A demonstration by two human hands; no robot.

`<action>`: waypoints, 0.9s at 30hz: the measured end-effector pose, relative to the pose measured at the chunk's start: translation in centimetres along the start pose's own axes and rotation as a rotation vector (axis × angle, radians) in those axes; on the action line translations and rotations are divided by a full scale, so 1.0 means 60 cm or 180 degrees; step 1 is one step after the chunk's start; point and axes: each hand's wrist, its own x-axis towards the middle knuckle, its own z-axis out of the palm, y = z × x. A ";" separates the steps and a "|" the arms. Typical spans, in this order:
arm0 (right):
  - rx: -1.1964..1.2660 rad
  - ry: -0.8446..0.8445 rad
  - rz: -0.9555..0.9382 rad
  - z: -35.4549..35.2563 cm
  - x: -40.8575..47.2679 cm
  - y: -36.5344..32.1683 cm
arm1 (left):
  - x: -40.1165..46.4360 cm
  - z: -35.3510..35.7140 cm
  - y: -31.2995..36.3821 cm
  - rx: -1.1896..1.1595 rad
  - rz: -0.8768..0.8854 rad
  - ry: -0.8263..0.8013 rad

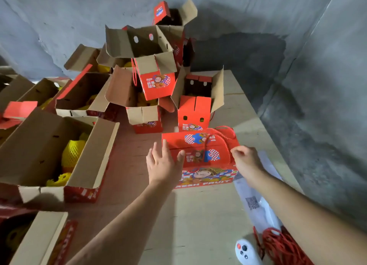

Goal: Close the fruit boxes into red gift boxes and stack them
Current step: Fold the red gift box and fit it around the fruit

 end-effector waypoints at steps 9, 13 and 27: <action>-0.1545 -0.0514 -0.1988 0.049 0.114 -0.078 | 0.099 0.066 0.065 0.1462 0.0941 -0.0580; -0.1587 -0.1151 -0.2000 0.106 0.212 -0.144 | 0.097 0.074 0.056 0.1238 0.0953 -0.0277; -0.2455 -0.0653 -0.1648 0.074 0.380 -0.082 | 0.097 0.087 0.037 0.1009 0.1024 0.0216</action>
